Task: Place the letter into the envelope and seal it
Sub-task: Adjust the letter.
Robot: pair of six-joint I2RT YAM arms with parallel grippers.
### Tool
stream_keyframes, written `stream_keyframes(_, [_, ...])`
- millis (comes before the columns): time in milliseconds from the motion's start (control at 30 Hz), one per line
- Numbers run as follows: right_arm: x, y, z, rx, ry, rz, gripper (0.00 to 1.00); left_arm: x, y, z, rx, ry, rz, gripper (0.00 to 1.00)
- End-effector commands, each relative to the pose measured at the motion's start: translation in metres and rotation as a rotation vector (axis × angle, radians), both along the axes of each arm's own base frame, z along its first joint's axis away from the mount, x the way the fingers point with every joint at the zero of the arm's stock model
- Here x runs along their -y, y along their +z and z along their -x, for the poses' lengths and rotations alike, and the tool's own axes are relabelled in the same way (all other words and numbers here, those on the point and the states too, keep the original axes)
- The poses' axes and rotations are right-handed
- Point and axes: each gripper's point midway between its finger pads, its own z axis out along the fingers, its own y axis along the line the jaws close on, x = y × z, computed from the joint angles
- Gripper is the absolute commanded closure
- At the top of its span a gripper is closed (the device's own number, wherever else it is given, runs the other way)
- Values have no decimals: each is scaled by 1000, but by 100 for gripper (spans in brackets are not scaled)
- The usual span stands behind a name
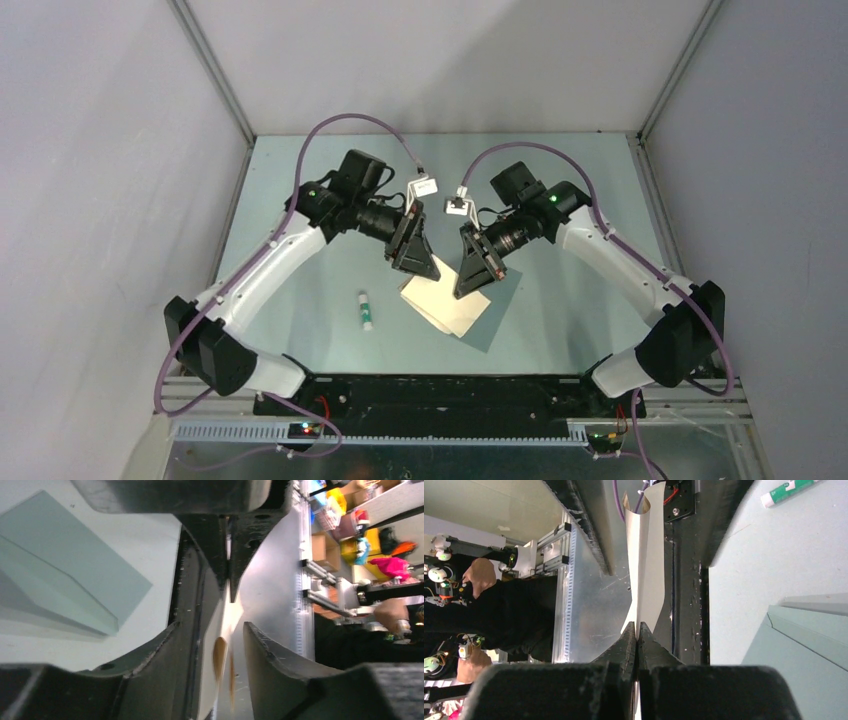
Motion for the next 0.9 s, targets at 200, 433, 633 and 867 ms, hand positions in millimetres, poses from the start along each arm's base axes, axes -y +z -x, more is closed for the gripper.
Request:
stream_keyframes(200, [3, 9, -43, 68, -194, 34, 67, 9, 12, 34, -21, -163, 90, 100])
stream_keyframes(433, [63, 54, -124, 87, -853, -147, 17, 4, 49, -61, -47, 343, 240, 100])
stream_keyframes(633, [71, 70, -117, -22, -1137, -406, 5, -18, 114, -100, -72, 753, 634, 100])
stream_keyframes(867, [35, 68, -98, -215, -1159, -602, 6, -38, 147, -103, -163, 824, 920, 100])
